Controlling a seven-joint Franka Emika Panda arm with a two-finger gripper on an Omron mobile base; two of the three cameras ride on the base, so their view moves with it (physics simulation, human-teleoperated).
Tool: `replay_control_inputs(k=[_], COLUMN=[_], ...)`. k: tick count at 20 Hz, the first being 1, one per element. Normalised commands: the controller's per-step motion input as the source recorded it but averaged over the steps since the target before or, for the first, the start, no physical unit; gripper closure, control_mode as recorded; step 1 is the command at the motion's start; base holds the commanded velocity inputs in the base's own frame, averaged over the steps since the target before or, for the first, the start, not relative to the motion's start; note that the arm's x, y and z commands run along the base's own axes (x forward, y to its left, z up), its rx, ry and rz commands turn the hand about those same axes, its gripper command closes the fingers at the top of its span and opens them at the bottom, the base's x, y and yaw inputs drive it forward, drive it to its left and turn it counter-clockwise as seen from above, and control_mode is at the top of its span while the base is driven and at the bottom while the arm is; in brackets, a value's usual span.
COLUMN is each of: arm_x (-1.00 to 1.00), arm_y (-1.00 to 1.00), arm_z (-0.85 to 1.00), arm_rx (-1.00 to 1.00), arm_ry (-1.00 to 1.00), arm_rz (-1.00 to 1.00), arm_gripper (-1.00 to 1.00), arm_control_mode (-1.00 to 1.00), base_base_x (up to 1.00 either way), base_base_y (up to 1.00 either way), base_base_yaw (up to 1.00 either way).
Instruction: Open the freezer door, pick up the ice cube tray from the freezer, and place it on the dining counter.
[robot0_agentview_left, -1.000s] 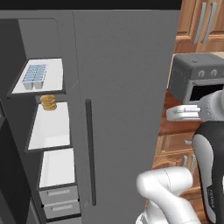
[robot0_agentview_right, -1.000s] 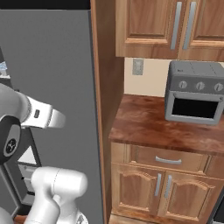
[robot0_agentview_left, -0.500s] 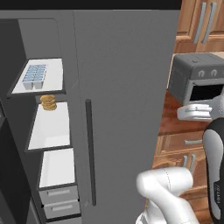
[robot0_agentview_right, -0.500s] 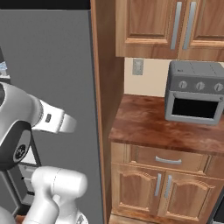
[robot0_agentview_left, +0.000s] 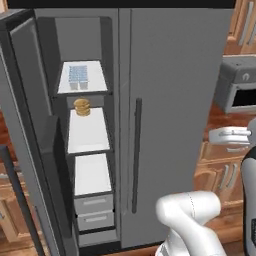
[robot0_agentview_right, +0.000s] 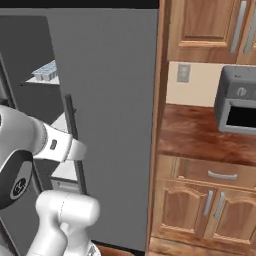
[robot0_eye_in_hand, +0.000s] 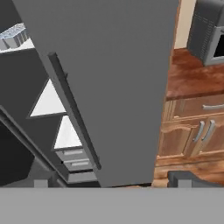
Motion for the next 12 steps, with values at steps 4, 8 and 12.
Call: replay_control_inputs(k=[4,8,12], arm_x=[0.00,0.00,0.00], arm_y=[0.00,0.00,0.00], arm_z=[0.00,0.00,0.00], arm_rx=[0.00,0.00,0.00], arm_ry=[0.00,0.00,0.00], arm_rz=[0.00,0.00,0.00], arm_gripper=[-1.00,-1.00,-1.00], arm_control_mode=[1.00,1.00,1.00], base_base_x=[0.01,0.65,0.68], base_base_y=[1.00,0.74,0.46], base_base_yaw=[0.08,0.06,0.06])
